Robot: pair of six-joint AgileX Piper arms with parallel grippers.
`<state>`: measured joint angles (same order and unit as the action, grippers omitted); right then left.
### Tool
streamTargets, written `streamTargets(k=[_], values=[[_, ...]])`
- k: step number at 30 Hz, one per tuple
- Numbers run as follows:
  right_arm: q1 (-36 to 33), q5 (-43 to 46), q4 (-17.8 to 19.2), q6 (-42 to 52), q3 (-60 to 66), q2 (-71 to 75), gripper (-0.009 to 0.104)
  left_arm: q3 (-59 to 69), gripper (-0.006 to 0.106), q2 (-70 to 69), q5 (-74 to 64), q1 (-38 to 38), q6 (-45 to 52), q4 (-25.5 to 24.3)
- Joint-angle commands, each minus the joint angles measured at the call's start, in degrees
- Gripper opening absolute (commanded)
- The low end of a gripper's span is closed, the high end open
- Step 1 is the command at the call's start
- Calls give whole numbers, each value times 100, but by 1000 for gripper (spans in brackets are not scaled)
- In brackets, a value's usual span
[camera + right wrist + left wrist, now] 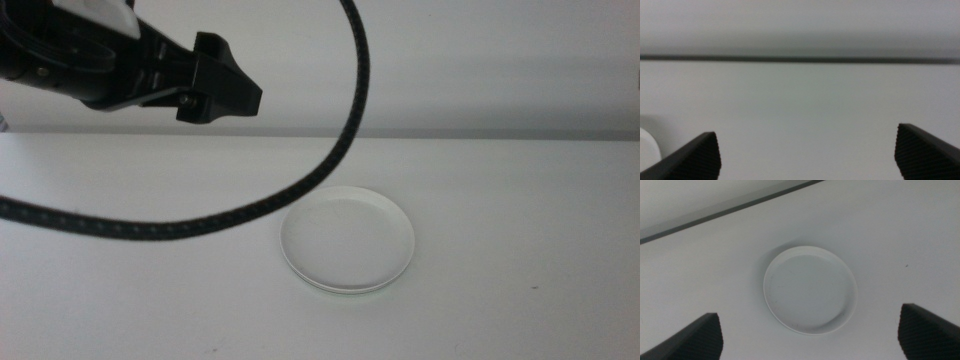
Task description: Stack the three bowls on top of each other.
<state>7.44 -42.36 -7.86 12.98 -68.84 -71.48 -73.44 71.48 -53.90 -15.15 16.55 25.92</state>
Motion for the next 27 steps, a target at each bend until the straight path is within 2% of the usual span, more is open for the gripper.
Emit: streamTargets(k=[1, 13, 19, 27], values=[[40, 156, 3, 55, 42, 245, 93, 8, 94, -3, 61, 26, -33, 33], [40, 219, -19, 34, 78, 527, 93, 8, 94, -3, 61, 26, -33, 33], [40, 679, -19, 34, 581, 897, 93, 83, 94, -237, 226, 34, -33, -430], [40, 1590, 40, 34, 2265, 2150, 93, 1988, 94, -1532, 3589, 34, -33, -1312]])
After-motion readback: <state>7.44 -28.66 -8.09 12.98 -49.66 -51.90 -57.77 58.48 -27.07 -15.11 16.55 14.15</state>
